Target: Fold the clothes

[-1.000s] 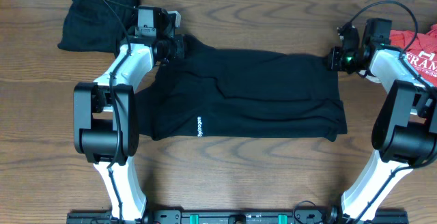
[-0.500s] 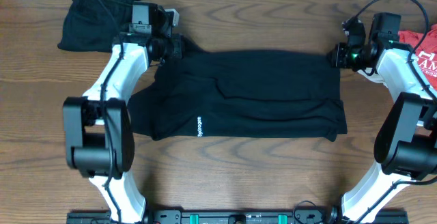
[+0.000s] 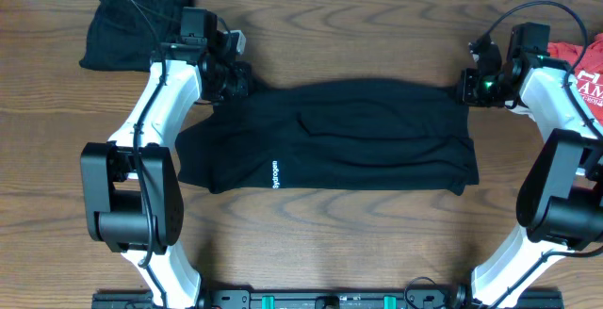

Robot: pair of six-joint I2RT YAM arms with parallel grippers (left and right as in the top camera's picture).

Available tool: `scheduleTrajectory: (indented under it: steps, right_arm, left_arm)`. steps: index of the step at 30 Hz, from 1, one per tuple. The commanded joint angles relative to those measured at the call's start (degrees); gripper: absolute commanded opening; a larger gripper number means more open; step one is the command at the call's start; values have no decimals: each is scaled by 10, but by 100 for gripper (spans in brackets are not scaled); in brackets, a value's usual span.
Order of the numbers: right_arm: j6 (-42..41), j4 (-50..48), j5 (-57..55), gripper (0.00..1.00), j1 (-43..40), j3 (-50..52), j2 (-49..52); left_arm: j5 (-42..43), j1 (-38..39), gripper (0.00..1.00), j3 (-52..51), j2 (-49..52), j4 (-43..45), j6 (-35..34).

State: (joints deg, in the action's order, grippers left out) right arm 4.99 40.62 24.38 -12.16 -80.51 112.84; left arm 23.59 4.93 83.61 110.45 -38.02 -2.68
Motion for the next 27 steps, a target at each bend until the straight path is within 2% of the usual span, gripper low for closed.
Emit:
scheduleTrajectory:
  steps: [1, 13, 24, 27]
  right_arm:
    - [-3, 21, -5, 1, -3, -1, -35]
    - [-24, 111, -40, 1, -3, -1, -109]
    - [-24, 206, -41, 1, -2, 0, -109]
    - [-24, 217, -41, 2, -2, 0, -109]
  left_arm:
    - [-3, -4, 6, 3, -6, -17, 10]
    - [-7, -14, 6, 3, -6, -74, 22]
    - [-21, -15, 8, 3, -6, -160, 22]
    - [-49, -15, 23, 3, -6, -181, 22]
